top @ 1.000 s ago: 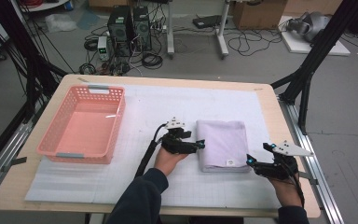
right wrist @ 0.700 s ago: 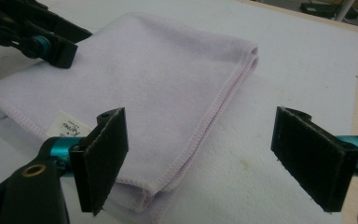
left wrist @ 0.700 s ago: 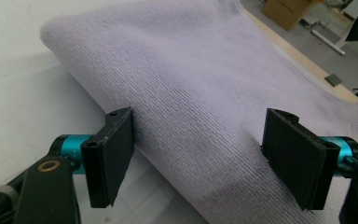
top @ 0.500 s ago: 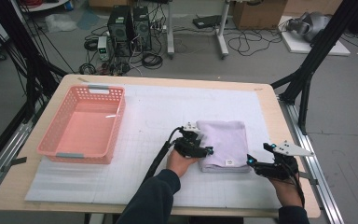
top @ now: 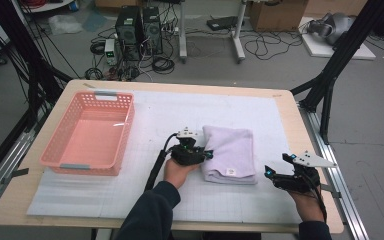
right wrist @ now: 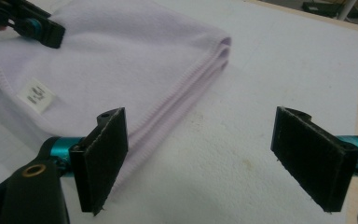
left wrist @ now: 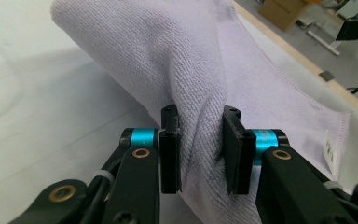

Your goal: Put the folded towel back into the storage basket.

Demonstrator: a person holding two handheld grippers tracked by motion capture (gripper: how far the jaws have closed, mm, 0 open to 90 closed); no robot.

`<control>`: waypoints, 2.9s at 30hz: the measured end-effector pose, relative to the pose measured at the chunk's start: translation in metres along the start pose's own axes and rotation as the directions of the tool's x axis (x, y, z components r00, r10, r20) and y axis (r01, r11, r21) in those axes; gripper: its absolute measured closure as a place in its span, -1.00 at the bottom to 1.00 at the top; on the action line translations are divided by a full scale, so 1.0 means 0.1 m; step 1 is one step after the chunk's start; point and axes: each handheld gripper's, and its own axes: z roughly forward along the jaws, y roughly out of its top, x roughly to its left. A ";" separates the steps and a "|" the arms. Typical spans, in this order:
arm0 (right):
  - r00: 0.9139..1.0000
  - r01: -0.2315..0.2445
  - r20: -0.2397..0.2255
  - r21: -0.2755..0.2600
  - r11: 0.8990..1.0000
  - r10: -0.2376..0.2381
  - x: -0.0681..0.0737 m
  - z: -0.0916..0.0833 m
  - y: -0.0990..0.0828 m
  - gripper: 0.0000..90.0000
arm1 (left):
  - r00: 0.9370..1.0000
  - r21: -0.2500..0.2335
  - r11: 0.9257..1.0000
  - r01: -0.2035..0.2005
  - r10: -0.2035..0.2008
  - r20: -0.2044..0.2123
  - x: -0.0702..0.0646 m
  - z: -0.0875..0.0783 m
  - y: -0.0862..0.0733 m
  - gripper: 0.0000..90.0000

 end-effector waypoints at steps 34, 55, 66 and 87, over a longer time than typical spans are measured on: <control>1.000 0.009 -0.019 0.015 1.000 -0.009 0.07 0.06 0.02 -0.61 | 0.983 0.011 0.987 0.158 -0.156 -0.100 0.54 -0.41 -0.20 0.03; 0.999 0.022 -0.025 0.016 1.000 -0.022 0.09 0.09 0.03 -0.61 | 0.960 -0.233 0.934 -0.270 0.279 0.004 0.23 -0.92 0.09 0.57; 0.999 0.026 -0.031 0.019 0.999 -0.026 0.10 0.10 0.03 -0.61 | 0.931 -0.300 0.890 -0.343 0.365 0.018 0.19 -1.38 0.30 0.58; 0.999 0.031 -0.031 0.021 0.999 -0.030 0.12 0.13 0.04 -0.61 | 0.928 -0.392 0.851 -0.349 0.372 -0.019 0.61 -2.27 0.46 0.58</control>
